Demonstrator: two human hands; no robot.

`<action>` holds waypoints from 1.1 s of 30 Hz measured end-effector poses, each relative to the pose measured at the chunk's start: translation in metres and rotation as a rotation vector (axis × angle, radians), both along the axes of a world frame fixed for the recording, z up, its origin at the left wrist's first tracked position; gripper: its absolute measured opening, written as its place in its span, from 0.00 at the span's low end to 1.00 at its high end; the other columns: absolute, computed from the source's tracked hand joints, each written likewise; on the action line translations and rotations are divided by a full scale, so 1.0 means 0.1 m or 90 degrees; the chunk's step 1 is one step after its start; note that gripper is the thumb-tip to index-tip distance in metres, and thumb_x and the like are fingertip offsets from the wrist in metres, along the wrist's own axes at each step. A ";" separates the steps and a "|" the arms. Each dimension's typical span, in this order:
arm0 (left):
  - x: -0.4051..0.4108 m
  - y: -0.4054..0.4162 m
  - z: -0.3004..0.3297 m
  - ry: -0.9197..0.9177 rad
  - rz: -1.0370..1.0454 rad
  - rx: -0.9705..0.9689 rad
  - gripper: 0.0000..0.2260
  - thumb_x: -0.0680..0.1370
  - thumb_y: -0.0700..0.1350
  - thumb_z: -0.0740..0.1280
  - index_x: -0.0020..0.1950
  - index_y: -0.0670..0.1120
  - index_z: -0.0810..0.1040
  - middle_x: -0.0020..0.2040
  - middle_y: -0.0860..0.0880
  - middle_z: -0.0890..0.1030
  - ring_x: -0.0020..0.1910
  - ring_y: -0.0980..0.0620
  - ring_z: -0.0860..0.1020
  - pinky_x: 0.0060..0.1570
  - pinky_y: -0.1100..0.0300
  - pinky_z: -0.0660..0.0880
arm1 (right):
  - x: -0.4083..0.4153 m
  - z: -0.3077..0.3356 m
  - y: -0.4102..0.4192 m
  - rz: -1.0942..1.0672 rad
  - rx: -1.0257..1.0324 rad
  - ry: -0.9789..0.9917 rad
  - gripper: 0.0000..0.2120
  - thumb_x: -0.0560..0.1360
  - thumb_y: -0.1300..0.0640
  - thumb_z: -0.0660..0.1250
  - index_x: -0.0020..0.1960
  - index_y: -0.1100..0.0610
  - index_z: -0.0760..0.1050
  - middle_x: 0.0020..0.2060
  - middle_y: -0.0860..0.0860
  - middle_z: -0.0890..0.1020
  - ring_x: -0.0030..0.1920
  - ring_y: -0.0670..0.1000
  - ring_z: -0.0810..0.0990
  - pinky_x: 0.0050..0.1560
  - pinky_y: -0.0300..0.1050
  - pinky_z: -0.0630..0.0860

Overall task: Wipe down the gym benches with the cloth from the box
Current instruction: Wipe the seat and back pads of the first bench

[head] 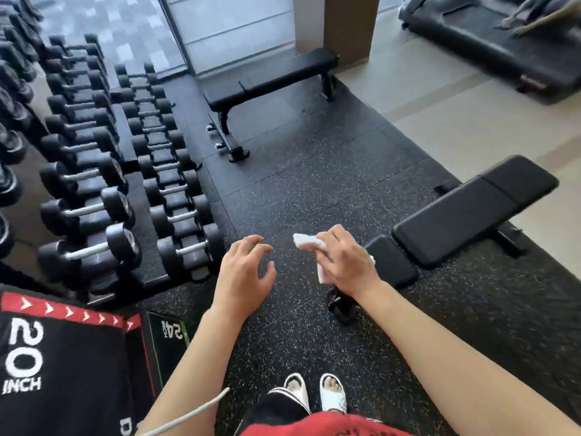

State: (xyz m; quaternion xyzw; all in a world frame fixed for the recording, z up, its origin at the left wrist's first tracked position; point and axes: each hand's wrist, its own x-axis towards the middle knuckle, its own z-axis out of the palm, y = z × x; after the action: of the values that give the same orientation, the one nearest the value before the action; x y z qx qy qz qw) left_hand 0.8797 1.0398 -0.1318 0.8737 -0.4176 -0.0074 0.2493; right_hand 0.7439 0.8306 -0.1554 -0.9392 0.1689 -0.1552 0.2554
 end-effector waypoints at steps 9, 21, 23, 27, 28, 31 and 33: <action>-0.05 -0.87 -0.10 0.042 -0.145 -0.005 0.14 0.78 0.44 0.74 0.63 0.44 0.83 0.67 0.45 0.79 0.68 0.42 0.75 0.67 0.43 0.74 | -0.62 -0.02 -0.39 -0.183 -0.018 0.037 0.12 0.82 0.53 0.67 0.63 0.57 0.77 0.54 0.51 0.76 0.53 0.52 0.78 0.48 0.50 0.81; -0.37 -1.72 -0.06 0.055 -0.290 -0.036 0.13 0.79 0.46 0.73 0.63 0.47 0.82 0.67 0.49 0.78 0.66 0.45 0.75 0.67 0.44 0.74 | -1.28 0.08 -0.79 -0.347 -0.042 0.028 0.10 0.82 0.52 0.68 0.59 0.56 0.79 0.52 0.50 0.75 0.50 0.54 0.78 0.40 0.51 0.80; -0.41 -1.84 -0.07 0.052 -0.291 -0.035 0.13 0.79 0.46 0.72 0.63 0.47 0.82 0.67 0.49 0.78 0.66 0.45 0.75 0.67 0.45 0.74 | -1.31 0.08 -0.93 -0.347 -0.042 0.024 0.10 0.81 0.53 0.68 0.59 0.56 0.79 0.52 0.50 0.75 0.50 0.53 0.77 0.39 0.50 0.79; -0.50 -2.11 -0.16 0.053 -0.261 -0.028 0.12 0.79 0.45 0.73 0.62 0.46 0.83 0.66 0.48 0.78 0.65 0.44 0.75 0.66 0.44 0.74 | -1.37 0.00 -1.29 -0.330 -0.034 0.034 0.10 0.81 0.53 0.68 0.60 0.56 0.79 0.52 0.50 0.75 0.51 0.53 0.77 0.40 0.49 0.77; -0.53 -2.19 -0.20 0.053 -0.249 -0.027 0.12 0.79 0.45 0.73 0.62 0.46 0.83 0.67 0.48 0.78 0.65 0.44 0.75 0.66 0.44 0.74 | -1.38 -0.03 -1.40 -0.322 -0.033 0.039 0.10 0.81 0.52 0.68 0.60 0.56 0.79 0.52 0.50 0.75 0.51 0.53 0.77 0.40 0.48 0.77; -0.63 -2.42 -0.33 0.050 -0.206 -0.018 0.12 0.79 0.46 0.73 0.62 0.47 0.83 0.66 0.49 0.78 0.65 0.45 0.75 0.65 0.45 0.75 | -1.44 -0.18 -1.78 -0.277 -0.030 0.046 0.10 0.81 0.51 0.67 0.59 0.55 0.79 0.51 0.49 0.75 0.49 0.52 0.78 0.40 0.45 0.76; -0.72 -2.57 -0.41 0.051 -0.164 -0.003 0.12 0.79 0.46 0.73 0.62 0.48 0.83 0.66 0.49 0.78 0.65 0.45 0.75 0.65 0.45 0.75 | -1.46 -0.29 -2.06 -0.239 -0.018 0.053 0.10 0.81 0.51 0.68 0.59 0.55 0.79 0.51 0.49 0.75 0.48 0.52 0.78 0.41 0.45 0.77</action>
State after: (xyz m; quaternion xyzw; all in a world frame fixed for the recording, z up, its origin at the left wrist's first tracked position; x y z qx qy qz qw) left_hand 0.8080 0.7831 -0.1727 0.8111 -0.5163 -0.0734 0.2648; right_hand 0.5977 0.6242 -0.1848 -0.9003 0.3492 -0.1635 0.2019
